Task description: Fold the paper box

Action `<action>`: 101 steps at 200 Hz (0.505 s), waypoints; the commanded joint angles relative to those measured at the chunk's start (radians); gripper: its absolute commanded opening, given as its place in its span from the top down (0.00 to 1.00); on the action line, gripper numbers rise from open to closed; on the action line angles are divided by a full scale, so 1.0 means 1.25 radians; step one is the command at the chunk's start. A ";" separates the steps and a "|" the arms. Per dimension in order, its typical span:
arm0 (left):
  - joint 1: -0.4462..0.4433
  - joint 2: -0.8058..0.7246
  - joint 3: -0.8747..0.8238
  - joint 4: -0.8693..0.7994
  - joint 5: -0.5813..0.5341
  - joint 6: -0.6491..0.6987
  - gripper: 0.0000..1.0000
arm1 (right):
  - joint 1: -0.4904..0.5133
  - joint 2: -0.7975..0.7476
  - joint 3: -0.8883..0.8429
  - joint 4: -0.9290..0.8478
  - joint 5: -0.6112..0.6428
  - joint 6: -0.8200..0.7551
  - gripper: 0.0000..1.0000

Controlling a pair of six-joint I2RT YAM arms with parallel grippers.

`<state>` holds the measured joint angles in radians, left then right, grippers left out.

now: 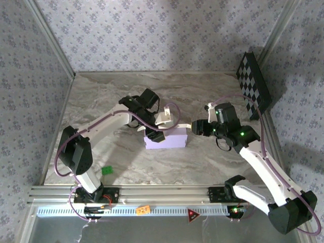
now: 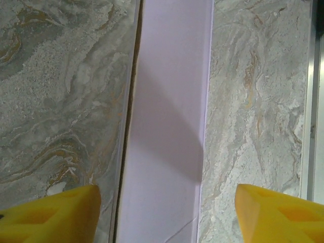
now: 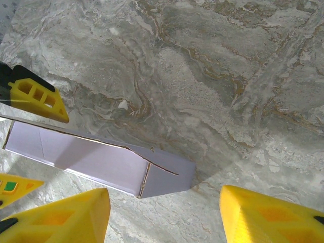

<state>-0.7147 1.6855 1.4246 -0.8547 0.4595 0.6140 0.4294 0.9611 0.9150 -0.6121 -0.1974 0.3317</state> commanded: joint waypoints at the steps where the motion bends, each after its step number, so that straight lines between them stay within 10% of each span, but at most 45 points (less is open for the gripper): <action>1: -0.002 0.024 0.038 -0.035 0.020 0.040 0.33 | -0.008 -0.002 0.018 -0.012 0.004 -0.010 0.39; 101: -0.002 0.035 0.051 -0.049 0.024 0.048 0.42 | -0.009 -0.008 0.033 -0.023 0.018 -0.013 0.40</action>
<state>-0.7147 1.7306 1.4521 -0.8791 0.4599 0.6472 0.4229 0.9607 0.9192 -0.6182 -0.1928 0.3313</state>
